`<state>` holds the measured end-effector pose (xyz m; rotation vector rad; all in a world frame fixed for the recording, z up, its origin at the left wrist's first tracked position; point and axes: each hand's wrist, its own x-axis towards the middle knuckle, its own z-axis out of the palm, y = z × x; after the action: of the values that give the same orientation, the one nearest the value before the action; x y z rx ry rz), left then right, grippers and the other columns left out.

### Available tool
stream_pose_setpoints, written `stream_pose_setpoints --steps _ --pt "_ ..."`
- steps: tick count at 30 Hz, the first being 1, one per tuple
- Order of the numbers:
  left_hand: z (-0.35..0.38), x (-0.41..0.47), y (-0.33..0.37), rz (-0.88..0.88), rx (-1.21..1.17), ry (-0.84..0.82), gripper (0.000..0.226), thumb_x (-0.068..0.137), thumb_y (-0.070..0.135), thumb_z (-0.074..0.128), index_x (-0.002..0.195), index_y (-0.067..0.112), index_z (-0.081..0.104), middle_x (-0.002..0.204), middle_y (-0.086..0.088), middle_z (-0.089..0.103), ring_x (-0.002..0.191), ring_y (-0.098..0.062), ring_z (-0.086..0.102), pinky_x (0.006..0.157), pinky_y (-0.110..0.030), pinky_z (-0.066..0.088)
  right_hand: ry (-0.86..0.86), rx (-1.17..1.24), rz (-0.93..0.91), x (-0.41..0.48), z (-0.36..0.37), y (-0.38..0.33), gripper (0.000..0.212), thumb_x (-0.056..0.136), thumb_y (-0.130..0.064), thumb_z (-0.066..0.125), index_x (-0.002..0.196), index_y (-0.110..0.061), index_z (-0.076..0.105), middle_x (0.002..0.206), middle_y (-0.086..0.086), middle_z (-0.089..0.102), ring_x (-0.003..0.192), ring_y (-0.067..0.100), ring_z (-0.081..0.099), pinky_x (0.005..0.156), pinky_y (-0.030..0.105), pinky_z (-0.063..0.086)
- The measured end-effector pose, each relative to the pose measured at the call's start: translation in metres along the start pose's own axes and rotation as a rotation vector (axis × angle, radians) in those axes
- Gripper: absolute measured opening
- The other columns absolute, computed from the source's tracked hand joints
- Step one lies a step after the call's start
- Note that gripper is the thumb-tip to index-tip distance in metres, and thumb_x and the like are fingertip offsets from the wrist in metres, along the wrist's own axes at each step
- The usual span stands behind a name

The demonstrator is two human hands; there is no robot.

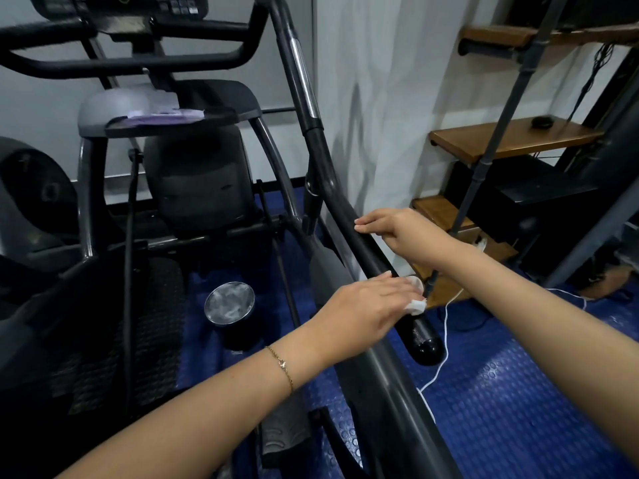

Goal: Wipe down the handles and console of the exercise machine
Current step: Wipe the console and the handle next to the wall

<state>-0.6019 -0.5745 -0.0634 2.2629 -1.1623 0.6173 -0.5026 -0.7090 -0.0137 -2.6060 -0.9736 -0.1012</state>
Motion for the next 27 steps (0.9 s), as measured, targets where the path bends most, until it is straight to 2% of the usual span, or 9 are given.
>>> stream_pose_setpoints --steps 3,6,8,12,16,20,23,25,27 --pt "-0.011 0.007 -0.008 -0.024 0.06 -0.001 0.027 0.088 0.019 0.048 0.098 0.016 0.072 0.109 -0.003 0.069 0.101 -0.019 0.066 0.089 -0.034 0.054 0.04 0.12 0.055 -0.006 -0.013 -0.003 0.036 0.091 0.001 0.048 0.118 -0.015 0.064 0.126 -0.001 0.061 0.119 0.013 0.055 0.102 0.02 0.037" --pt "-0.036 0.032 -0.031 -0.476 -0.2 0.219 0.021 0.09 0.025 0.055 0.099 0.014 0.07 0.099 0.0 0.06 0.093 -0.019 0.06 0.082 -0.031 0.048 0.342 0.479 0.08 -0.018 -0.031 -0.015 0.026 0.093 -0.011 0.052 0.115 -0.021 0.062 0.112 -0.004 0.064 0.106 0.011 0.061 0.098 0.033 0.047" --pt "-0.054 0.047 -0.043 -0.696 -0.43 0.289 0.021 0.091 0.016 0.058 0.104 0.007 0.071 0.092 0.004 0.064 0.088 -0.012 0.059 0.083 -0.028 0.045 0.426 0.566 0.027 -0.028 -0.038 -0.026 0.026 0.092 -0.016 0.055 0.117 -0.019 0.061 0.111 -0.003 0.063 0.103 0.01 0.061 0.093 0.029 0.05" --pt "-0.067 0.058 -0.041 -0.892 -0.72 0.303 0.021 0.093 0.016 0.057 0.098 0.001 0.07 0.089 -0.021 0.069 0.08 -0.023 0.064 0.074 -0.033 0.057 0.449 0.141 -0.064 -0.035 -0.029 -0.038 0.032 0.086 -0.019 0.063 0.118 -0.012 0.062 0.112 0.002 0.058 0.096 0.008 0.055 0.085 0.024 0.05" --pt "-0.065 0.055 -0.043 -1.044 -1.051 0.233 0.012 0.092 0.011 0.057 0.092 0.006 0.068 0.073 -0.005 0.072 0.062 -0.01 0.068 0.06 -0.017 0.057 0.426 0.123 -0.015 -0.036 -0.011 -0.035 0.027 0.083 -0.014 0.067 0.109 -0.01 0.068 0.103 0.008 0.061 0.086 0.021 0.061 0.076 0.041 0.054" --pt "-0.065 0.054 -0.047 -1.134 -1.184 0.163 0.012 0.092 0.014 0.056 0.094 0.008 0.067 0.069 -0.001 0.071 0.062 -0.011 0.069 0.057 -0.019 0.057 0.416 0.145 0.025 -0.037 -0.01 -0.036 0.022 0.084 -0.005 0.064 0.105 -0.008 0.07 0.099 0.009 0.063 0.087 0.024 0.062 0.076 0.032 0.051" --pt "-0.062 0.051 -0.068 -1.136 -0.689 0.161 0.017 0.091 0.015 0.053 0.092 0.017 0.069 0.078 0.001 0.07 0.076 -0.016 0.065 0.066 -0.024 0.054 0.159 0.039 0.061 -0.038 -0.017 -0.033 0.02 0.084 -0.005 0.063 0.101 -0.01 0.072 0.099 0.007 0.065 0.09 0.022 0.062 0.077 0.02 0.039" --pt "-0.059 0.046 -0.086 -0.883 -0.065 0.066 0.03 0.092 0.013 0.047 0.11 0.023 0.069 0.11 0.003 0.067 0.102 -0.017 0.061 0.083 -0.029 0.051 -0.082 -0.003 0.118 -0.04 -0.02 -0.033 0.019 0.086 -0.011 0.063 0.102 -0.015 0.073 0.102 0.004 0.061 0.095 0.02 0.058 0.078 0.019 0.037" --pt "-0.055 0.042 -0.097 -0.56 0.398 -0.192 0.04 0.096 0.013 0.041 0.131 0.027 0.055 0.14 0.008 0.049 0.123 -0.014 0.05 0.089 -0.033 0.049 -0.126 -0.037 0.141 -0.038 -0.02 -0.035 0.02 0.088 -0.015 0.061 0.105 -0.016 0.072 0.103 0.004 0.058 0.096 0.02 0.057 0.077 0.021 0.037"
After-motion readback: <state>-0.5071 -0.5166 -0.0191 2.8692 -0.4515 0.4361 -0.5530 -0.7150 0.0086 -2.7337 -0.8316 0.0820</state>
